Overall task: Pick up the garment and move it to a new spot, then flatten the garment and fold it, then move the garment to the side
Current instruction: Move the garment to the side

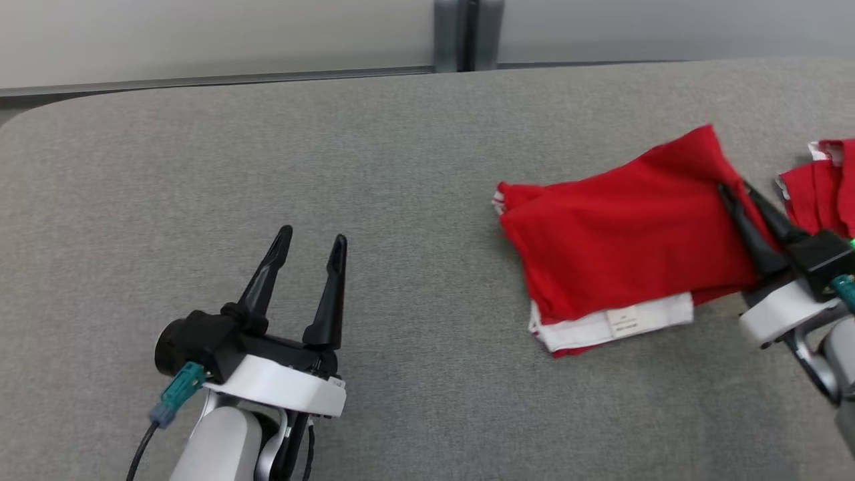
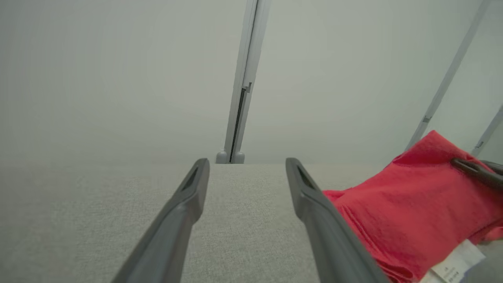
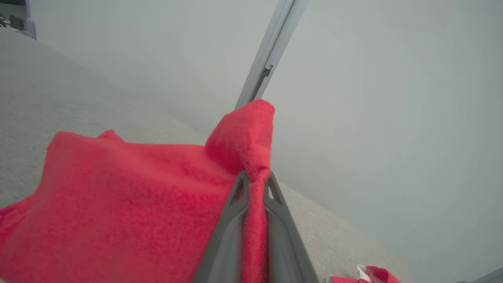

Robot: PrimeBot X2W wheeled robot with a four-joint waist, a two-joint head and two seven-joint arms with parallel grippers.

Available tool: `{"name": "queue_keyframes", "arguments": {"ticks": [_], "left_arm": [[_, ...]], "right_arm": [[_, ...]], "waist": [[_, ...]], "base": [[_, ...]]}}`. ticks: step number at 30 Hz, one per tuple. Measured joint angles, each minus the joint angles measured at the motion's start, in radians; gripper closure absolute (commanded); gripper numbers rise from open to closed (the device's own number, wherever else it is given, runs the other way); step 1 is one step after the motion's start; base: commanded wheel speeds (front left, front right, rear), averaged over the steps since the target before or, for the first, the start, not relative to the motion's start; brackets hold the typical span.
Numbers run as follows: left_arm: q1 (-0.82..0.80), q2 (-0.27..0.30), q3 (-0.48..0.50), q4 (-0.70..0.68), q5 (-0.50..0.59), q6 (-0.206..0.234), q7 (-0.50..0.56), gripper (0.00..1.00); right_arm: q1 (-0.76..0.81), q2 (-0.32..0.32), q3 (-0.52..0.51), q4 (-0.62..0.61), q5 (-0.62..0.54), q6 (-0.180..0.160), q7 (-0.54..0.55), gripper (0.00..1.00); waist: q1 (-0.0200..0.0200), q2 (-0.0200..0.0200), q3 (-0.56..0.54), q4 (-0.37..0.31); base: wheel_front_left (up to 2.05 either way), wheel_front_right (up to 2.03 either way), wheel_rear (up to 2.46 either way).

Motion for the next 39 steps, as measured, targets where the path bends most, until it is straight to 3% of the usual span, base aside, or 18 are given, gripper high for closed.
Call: {"name": "queue_keyframes", "arguments": {"ticks": [6,11,19,26,32,33,34,35,39], "left_arm": [[-0.071,-0.001,-0.022,-0.022,0.057,-0.006,0.0,0.0],[-0.138,0.001,-0.029,-0.045,0.132,-0.014,0.0,0.0],[-0.203,0.025,-0.005,-0.069,0.158,-0.019,0.0,0.0],[-0.222,0.03,-0.012,-0.063,0.164,-0.024,0.0,0.0],[-0.236,0.035,-0.01,-0.066,0.163,-0.024,-0.001,0.0],[-0.237,0.035,-0.011,-0.066,0.162,-0.024,-0.001,0.0],[-0.238,0.035,-0.012,-0.066,0.161,-0.024,-0.001,0.0],[-0.238,0.035,-0.012,-0.066,0.161,-0.024,-0.001,0.0],[-0.24,0.033,-0.014,-0.06,0.156,-0.024,-0.001,0.0]], "right_arm": [[-0.095,-0.18,0.063,-0.036,0.0,0.0,0.0,1.0],[-0.183,-0.293,0.045,0.005,0.037,0.0,0.001,1.0],[-0.282,-0.346,-0.034,0.121,0.028,0.0,0.0,1.0],[-0.342,-0.34,-0.118,0.254,-0.021,0.0,0.037,1.0],[-0.38,-0.29,-0.226,0.326,-0.096,0.0,0.044,1.0],[-0.382,-0.287,-0.235,0.334,-0.103,0.0,0.042,0.8],[-0.386,-0.284,-0.248,0.343,-0.109,0.0,0.041,0.51],[-0.386,-0.284,-0.248,0.343,-0.109,0.0,0.041,0.0],[-0.394,-0.258,-0.267,0.387,-0.106,0.0,0.062,0.0]], "waist": [[0.0,0.0,0.066,-0.078],[0.0,0.0,0.148,-0.136],[0.0,0.0,0.278,-0.2],[0.0,0.0,0.352,-0.212],[0.0,0.0,0.387,-0.196],[-0.0001,0.0,0.39,-0.194],[0.0,0.0,0.392,-0.191],[0.0,0.0,0.392,-0.191],[-0.0001,0.0,0.39,-0.182]], "base": [[0.0,0.0,0.0],[0.0,0.0,0.0],[0.0,0.0,0.0],[0.0,0.0,0.0],[0.0,0.0,0.0],[0.0,0.0,0.0],[0.0,0.0,0.0],[0.0,0.0,0.0],[0.0,0.0,0.0]]}}
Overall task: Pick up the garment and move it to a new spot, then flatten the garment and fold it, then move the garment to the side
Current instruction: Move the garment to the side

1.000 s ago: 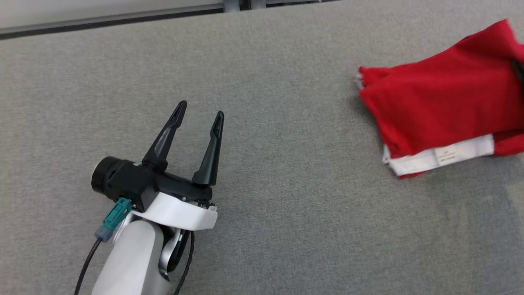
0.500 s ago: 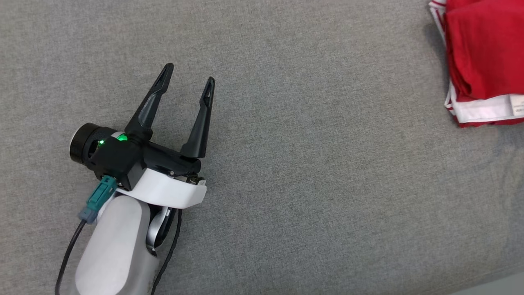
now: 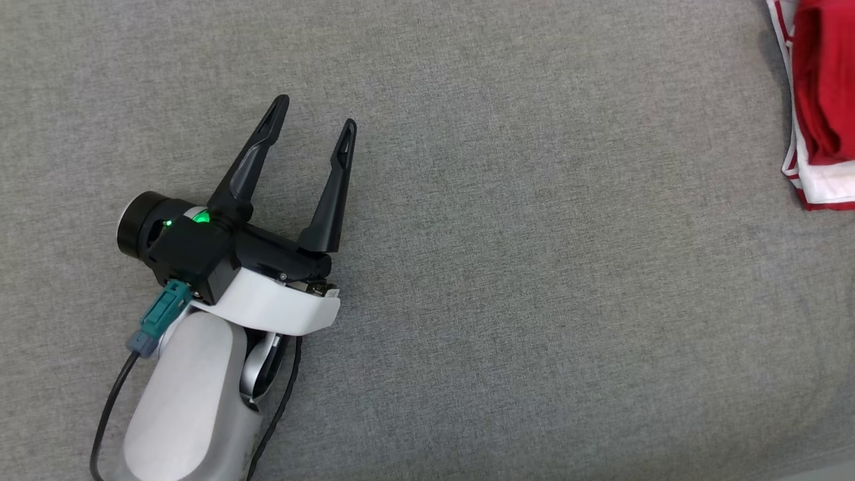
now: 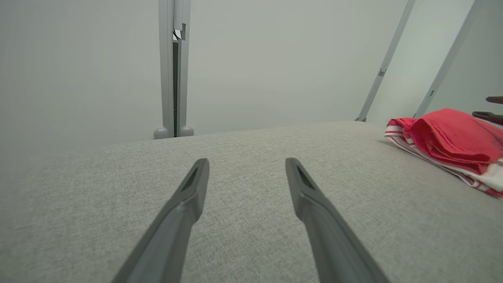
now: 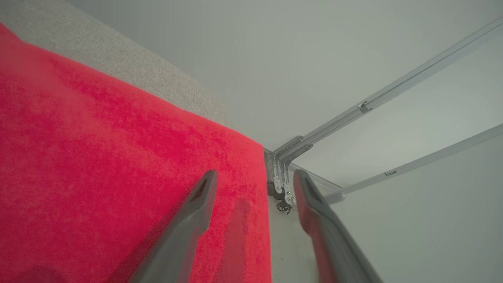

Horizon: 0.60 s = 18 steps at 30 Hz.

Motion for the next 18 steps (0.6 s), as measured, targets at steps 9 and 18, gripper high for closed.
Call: {"name": "queue_keyframes", "arguments": {"ticks": [9,18], "left_arm": [[0.026,-0.017,0.016,0.027,-0.028,0.0,0.0,0.0],[0.102,-0.03,0.062,0.03,-0.053,0.0,0.001,0.0]], "right_arm": [[-0.004,0.095,-0.014,-0.041,0.018,0.0,-0.028,0.0],[0.118,0.25,0.047,-0.243,0.149,0.0,-0.057,0.0]], "waist": [[0.0,0.0,-0.085,0.02],[0.0,0.0,-0.243,0.062]], "base": [[0.0,0.0,0.0],[0.0,0.0,0.0]]}}
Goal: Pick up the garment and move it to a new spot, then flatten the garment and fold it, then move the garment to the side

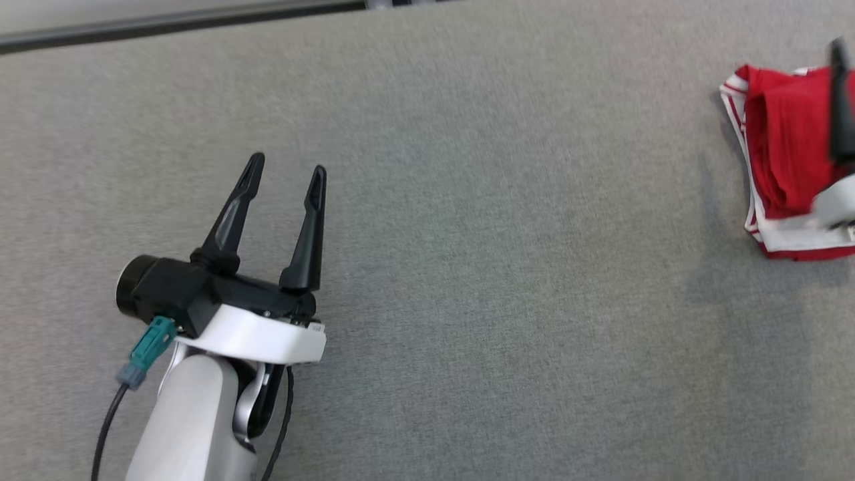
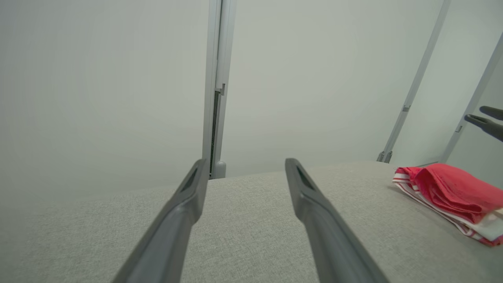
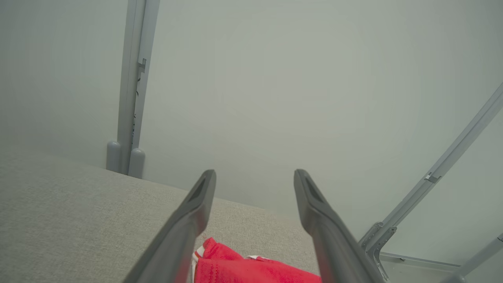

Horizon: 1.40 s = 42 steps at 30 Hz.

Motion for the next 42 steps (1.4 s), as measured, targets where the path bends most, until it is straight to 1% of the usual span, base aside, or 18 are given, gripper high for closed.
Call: {"name": "queue_keyframes", "arguments": {"ticks": [3,5,9,12,17,19,22,24,27,29,35,42], "left_arm": [[0.038,-0.002,0.011,-0.004,-0.006,0.0,0.0,0.0],[0.061,-0.002,0.012,-0.004,-0.026,0.001,0.0,0.0],[0.12,-0.002,0.012,-0.001,-0.05,0.021,0.0,0.0],[0.167,-0.003,0.015,0.01,-0.05,0.033,0.0,0.0],[0.232,-0.003,0.028,0.042,-0.047,0.047,0.0,0.0],[0.256,-0.003,0.031,0.052,-0.055,0.063,0.0,0.0],[0.276,-0.003,0.028,0.057,-0.06,0.075,0.0,0.0],[0.288,-0.003,0.026,0.059,-0.062,0.078,0.0,0.0],[0.306,-0.003,0.032,0.079,-0.079,0.087,0.0,0.0],[0.307,-0.002,0.038,0.078,-0.062,0.086,0.0,0.0],[0.31,-0.003,0.051,0.063,-0.063,0.087,0.0,0.0],[0.313,-0.004,0.033,0.079,-0.087,0.07,0.0,0.0]], "right_arm": [[0.091,0.048,0.026,-0.069,0.026,0.0,-0.003,0.0],[0.145,0.077,0.023,-0.111,0.043,0.0,-0.003,0.0],[0.261,0.154,0.005,-0.195,0.069,0.0,-0.004,0.0],[0.346,0.195,-0.008,-0.234,0.067,0.0,-0.004,0.0],[0.467,0.285,-0.066,-0.293,0.071,0.0,-0.004,0.0],[0.522,0.319,-0.07,-0.309,0.071,0.0,-0.004,0.0],[0.584,0.352,-0.091,-0.339,0.062,0.0,-0.004,0.0],[0.617,0.369,-0.109,-0.35,0.063,0.0,-0.004,0.0],[0.653,0.384,-0.103,-0.346,0.063,-0.001,-0.004,0.0],[0.66,0.391,-0.1,-0.339,0.063,-0.001,-0.004,0.0],[0.658,0.396,-0.102,-0.351,0.053,-0.001,-0.004,0.0],[0.658,0.398,-0.099,-0.36,0.041,-0.001,-0.004,0.0]], "waist": [[0.0,0.0,-0.056,0.023],[0.0001,0.0,-0.092,0.041],[0.0001,0.0,-0.164,0.076],[0.0001,0.0,-0.215,0.099],[0.0,0.0,-0.287,0.136],[0.0,0.0,-0.309,0.148],[0.0,0.0,-0.33,0.166],[0.0,0.0,-0.34,0.174],[0.0,0.0,-0.348,0.178],[0.0,0.0,-0.35,0.178],[0.0,0.0,-0.353,0.17],[0.0,0.0,-0.352,0.17]], "base": [[0.0,0.0,0.0],[0.0,0.0,0.0],[0.0,0.0,0.0],[0.0,0.0,0.0],[0.0,0.0,0.0],[0.0,0.0,0.0],[0.0,0.0,0.0],[0.0,0.0,0.0],[0.0,0.0,0.0],[0.0,0.0,0.0],[0.0,0.0,0.0],[0.0,0.0,0.0]]}}
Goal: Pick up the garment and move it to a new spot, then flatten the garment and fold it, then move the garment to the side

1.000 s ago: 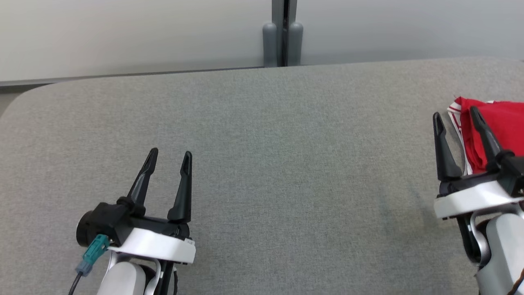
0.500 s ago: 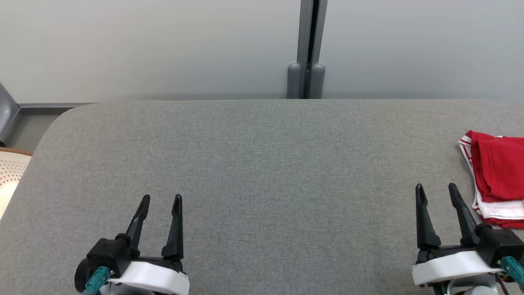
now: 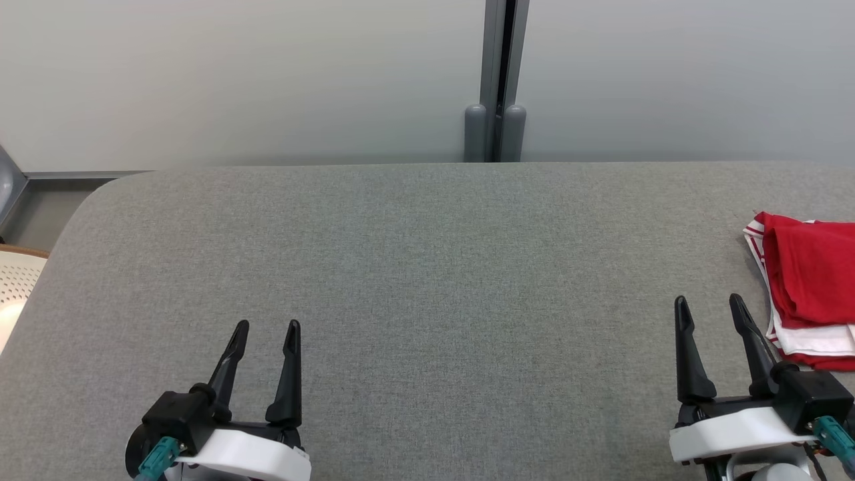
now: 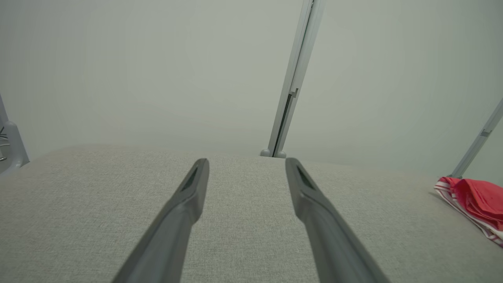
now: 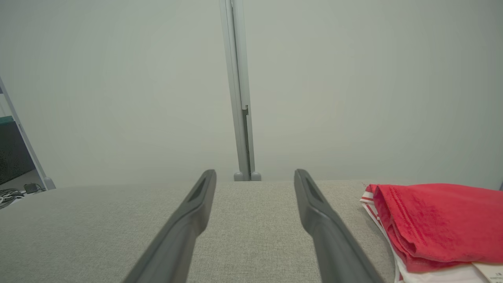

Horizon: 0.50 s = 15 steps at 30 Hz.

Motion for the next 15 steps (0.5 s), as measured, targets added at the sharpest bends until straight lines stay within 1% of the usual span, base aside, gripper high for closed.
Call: {"name": "queue_keyframes", "arguments": {"ticks": [4,8,11,15], "left_arm": [[0.0,0.0,0.008,-0.004,0.01,0.001,0.0,0.0],[0.002,0.001,0.022,-0.05,0.0,-0.001,0.0,0.0],[0.015,0.0,0.026,-0.058,-0.007,-0.007,0.0,0.0],[0.018,0.001,0.034,-0.064,-0.022,-0.007,0.0,0.0]], "right_arm": [[0.0,0.001,0.002,0.0,-0.007,0.0,0.0,0.0],[0.0,0.003,-0.004,0.001,-0.009,0.0,0.0,0.0],[0.0,0.003,-0.012,0.004,0.027,0.0,0.0,0.0],[-0.003,0.004,0.0,0.001,0.033,0.0,0.0,0.0]], "waist": [[0.0,0.0,0.0,0.001],[0.0,0.0,0.0,0.002],[0.0,0.0,0.0,0.002],[0.0,0.0,0.003,-0.001]], "base": [[0.0,0.0,0.0],[0.0,0.0,0.0],[0.0,0.0,0.0],[0.0,0.0,0.0]]}}
